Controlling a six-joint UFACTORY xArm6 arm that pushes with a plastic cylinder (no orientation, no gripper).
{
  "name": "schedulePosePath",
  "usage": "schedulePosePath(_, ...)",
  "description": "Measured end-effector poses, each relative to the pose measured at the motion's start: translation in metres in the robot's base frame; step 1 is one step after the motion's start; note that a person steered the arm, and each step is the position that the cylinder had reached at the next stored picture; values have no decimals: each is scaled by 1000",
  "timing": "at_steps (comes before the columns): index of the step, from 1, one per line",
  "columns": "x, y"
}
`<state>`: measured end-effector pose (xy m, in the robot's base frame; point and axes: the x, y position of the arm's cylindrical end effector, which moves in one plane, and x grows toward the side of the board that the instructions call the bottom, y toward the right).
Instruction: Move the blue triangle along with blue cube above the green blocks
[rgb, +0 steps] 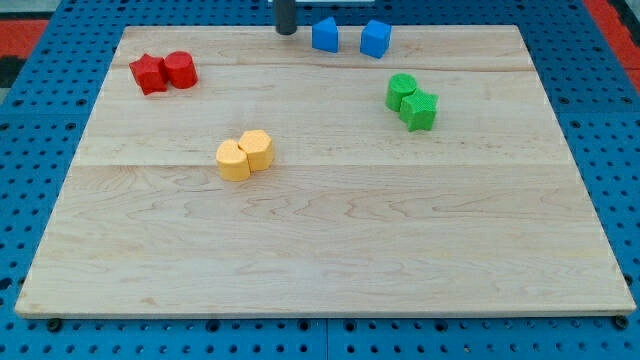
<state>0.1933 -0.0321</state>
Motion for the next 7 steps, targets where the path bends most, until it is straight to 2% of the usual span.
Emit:
schedulePosePath(2,0,67)
schedulePosePath(7,11,101)
